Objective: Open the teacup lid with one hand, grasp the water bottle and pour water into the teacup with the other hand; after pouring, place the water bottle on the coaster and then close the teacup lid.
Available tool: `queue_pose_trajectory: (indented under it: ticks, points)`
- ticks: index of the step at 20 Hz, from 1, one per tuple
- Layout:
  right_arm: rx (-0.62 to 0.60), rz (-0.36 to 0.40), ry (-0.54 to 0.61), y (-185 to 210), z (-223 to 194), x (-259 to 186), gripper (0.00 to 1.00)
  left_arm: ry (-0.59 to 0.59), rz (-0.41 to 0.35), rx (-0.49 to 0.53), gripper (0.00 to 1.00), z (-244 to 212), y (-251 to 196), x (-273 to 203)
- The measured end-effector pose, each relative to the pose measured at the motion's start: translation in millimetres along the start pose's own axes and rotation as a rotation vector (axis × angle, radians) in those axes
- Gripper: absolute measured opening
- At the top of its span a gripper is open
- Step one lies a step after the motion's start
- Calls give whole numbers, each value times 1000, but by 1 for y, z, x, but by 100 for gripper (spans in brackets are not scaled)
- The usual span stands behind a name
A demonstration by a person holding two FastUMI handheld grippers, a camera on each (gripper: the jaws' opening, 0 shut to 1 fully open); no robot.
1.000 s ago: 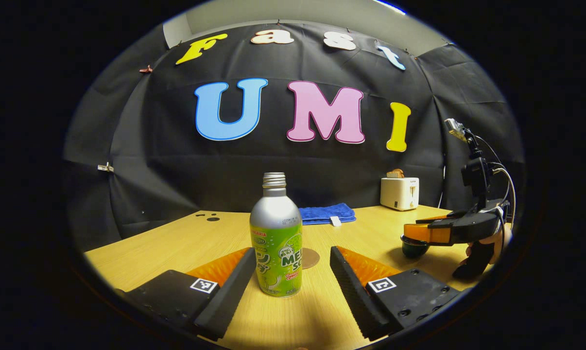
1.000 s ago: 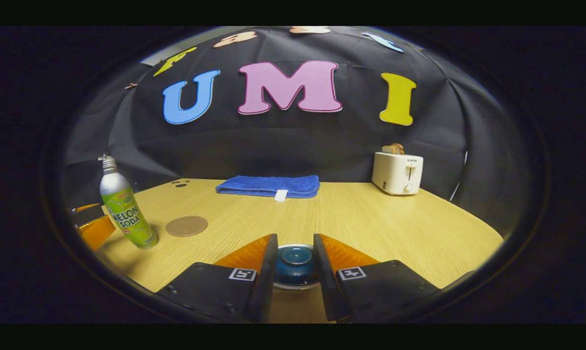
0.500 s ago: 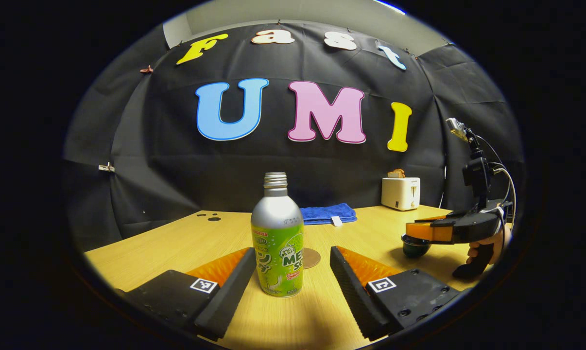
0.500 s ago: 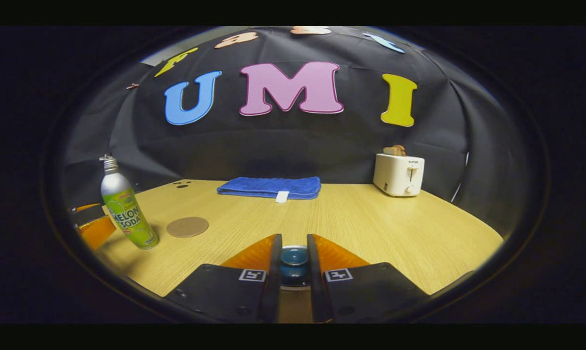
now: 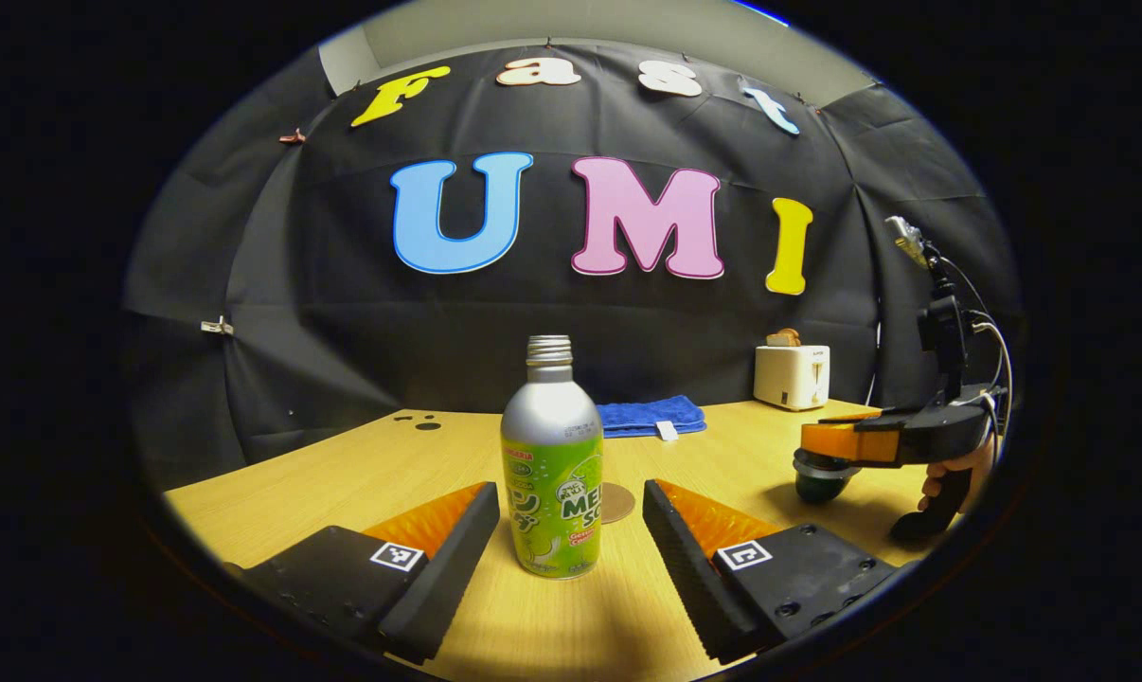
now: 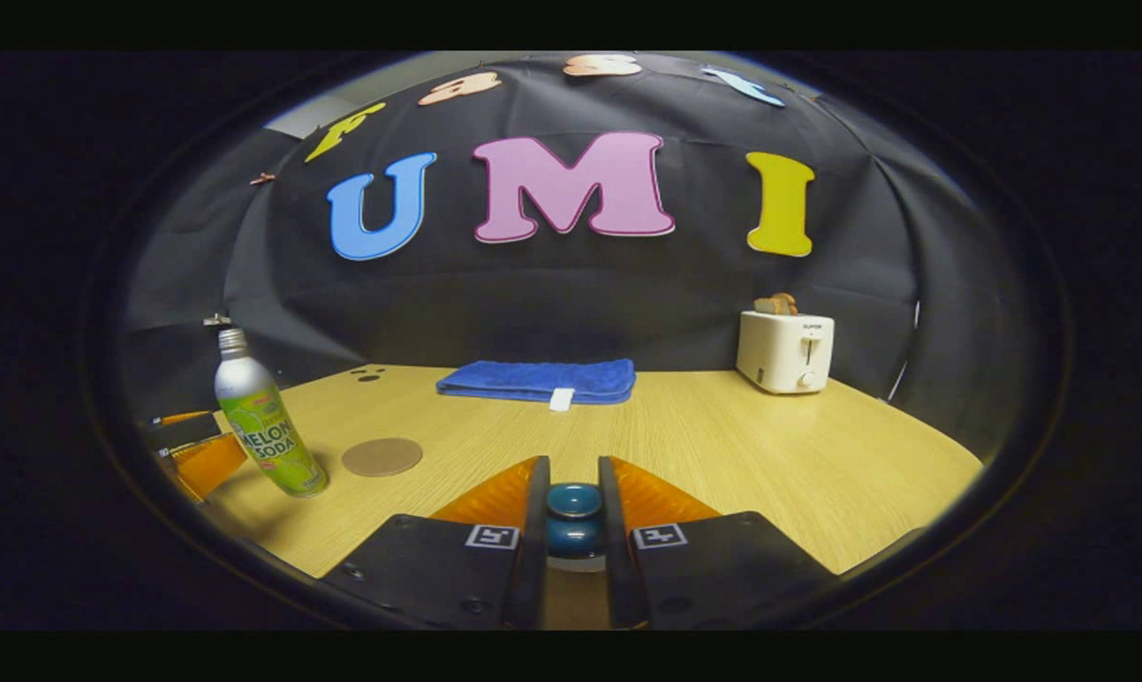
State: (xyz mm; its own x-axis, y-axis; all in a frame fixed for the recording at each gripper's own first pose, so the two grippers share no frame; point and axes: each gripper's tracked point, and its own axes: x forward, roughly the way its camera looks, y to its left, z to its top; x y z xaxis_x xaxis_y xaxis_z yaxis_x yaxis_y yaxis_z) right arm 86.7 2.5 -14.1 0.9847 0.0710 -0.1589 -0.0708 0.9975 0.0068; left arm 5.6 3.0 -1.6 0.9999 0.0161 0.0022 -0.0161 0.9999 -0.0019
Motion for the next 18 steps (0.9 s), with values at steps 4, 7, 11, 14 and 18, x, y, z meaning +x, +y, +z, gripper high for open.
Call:
queue_pose_trajectory:
  ticks: [4,7,11,14,18]
  points:
    - [7,1,-28,-8,14,-14,25,2,12,0,97,0,0,10]
    - [0,-14,-47,-23,19,-32,25,2,2,0,97,0,-2,22]
    - [8,-49,-76,-49,16,-52,29,2,23,-1,97,0,1,38]
    - [35,-71,-50,-67,0,-56,29,1,17,-1,96,0,1,50]
    - [63,-81,-54,-79,-10,-55,29,1,21,0,97,0,5,67]
